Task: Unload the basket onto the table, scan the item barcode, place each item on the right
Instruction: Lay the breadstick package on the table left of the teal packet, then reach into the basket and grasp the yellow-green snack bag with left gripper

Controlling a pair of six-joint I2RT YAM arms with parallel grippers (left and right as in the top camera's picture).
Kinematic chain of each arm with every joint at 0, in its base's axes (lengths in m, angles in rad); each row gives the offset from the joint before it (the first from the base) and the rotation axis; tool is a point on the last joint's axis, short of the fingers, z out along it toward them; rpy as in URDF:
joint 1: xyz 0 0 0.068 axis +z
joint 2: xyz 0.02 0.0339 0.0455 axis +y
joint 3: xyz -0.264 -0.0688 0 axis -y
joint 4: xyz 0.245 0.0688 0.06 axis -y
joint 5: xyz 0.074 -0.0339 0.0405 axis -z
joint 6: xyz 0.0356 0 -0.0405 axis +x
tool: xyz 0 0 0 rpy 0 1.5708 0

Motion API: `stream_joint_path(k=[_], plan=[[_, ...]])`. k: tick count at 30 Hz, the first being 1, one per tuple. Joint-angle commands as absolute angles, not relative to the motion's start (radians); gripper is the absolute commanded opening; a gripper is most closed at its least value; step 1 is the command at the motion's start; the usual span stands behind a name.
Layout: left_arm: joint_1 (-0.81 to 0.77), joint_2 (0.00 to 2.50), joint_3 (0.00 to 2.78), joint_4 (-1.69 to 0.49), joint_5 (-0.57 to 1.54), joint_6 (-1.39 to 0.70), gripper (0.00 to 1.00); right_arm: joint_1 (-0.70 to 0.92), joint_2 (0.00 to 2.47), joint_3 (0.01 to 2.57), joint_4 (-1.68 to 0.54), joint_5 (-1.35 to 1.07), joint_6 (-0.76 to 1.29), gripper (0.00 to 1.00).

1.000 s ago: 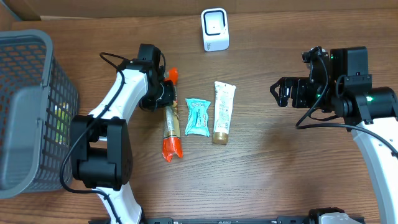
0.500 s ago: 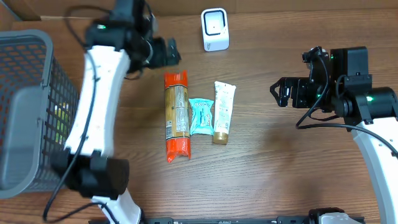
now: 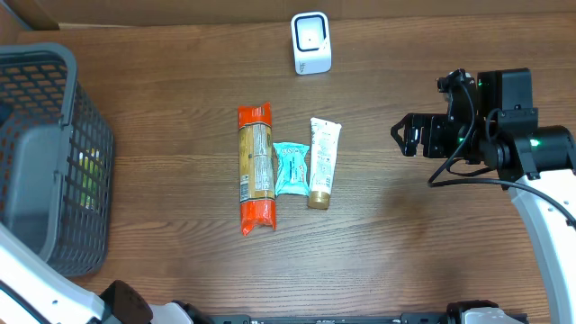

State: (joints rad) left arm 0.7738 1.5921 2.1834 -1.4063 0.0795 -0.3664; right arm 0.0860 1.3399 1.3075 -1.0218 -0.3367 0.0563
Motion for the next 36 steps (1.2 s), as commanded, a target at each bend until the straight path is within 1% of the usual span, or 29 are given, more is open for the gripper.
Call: stream_joint_path(k=[1, 3, 5, 10, 13, 20, 28, 31, 33, 34, 36], plan=[[0.887, 1.610, 1.972, -1.318, 0.215, -0.340, 1.00, 0.090, 1.338, 1.330, -1.027, -0.342, 0.054, 1.00], [0.904, 1.610, 1.824, -1.242, 0.189, -0.281, 0.99, 0.090, 1.338, 1.330, -1.027, -0.342, 0.054, 1.00], [0.902, 1.610, 1.636, -1.109, 0.144, -0.196, 1.00, 0.090, 1.338, 1.330, -1.025, -0.342, 0.054, 1.00], [0.902, 1.625, 1.407, -0.866, 0.151, -0.051, 1.00, 0.090, 1.338, 1.330, -1.027, -0.342, 0.054, 1.00], [0.901, 1.664, 1.316, -0.791, 0.151, 0.040, 1.00, 0.090, 1.338, 1.330, -1.027, -0.342, 0.054, 1.00], [0.887, 1.788, 1.269, -0.739, 0.212, 0.158, 1.00, 0.090, 1.338, 1.330, -1.027, -0.341, 0.054, 1.00], [0.881, 1.872, 1.269, -0.693, 0.205, 0.179, 0.99, 0.090, 1.338, 1.330, -1.023, -0.342, 0.054, 1.00], [0.881, 1.872, 1.269, -0.679, 0.144, 0.175, 0.93, 0.090, 1.338, 1.330, -1.019, -0.342, 0.055, 1.00], [0.881, 1.872, 1.269, -0.680, 0.039, 0.138, 0.89, 0.090, 1.338, 1.330, -1.019, -0.342, 0.055, 1.00], [0.881, 1.872, 1.269, -0.683, -0.069, 0.090, 0.89, 0.090, 1.338, 1.330, -1.019, -0.342, 0.055, 1.00], [0.881, 1.872, 1.271, -0.691, -0.191, 0.042, 0.90, 0.090, 1.338, 1.330, -1.018, -0.342, 0.055, 1.00]])
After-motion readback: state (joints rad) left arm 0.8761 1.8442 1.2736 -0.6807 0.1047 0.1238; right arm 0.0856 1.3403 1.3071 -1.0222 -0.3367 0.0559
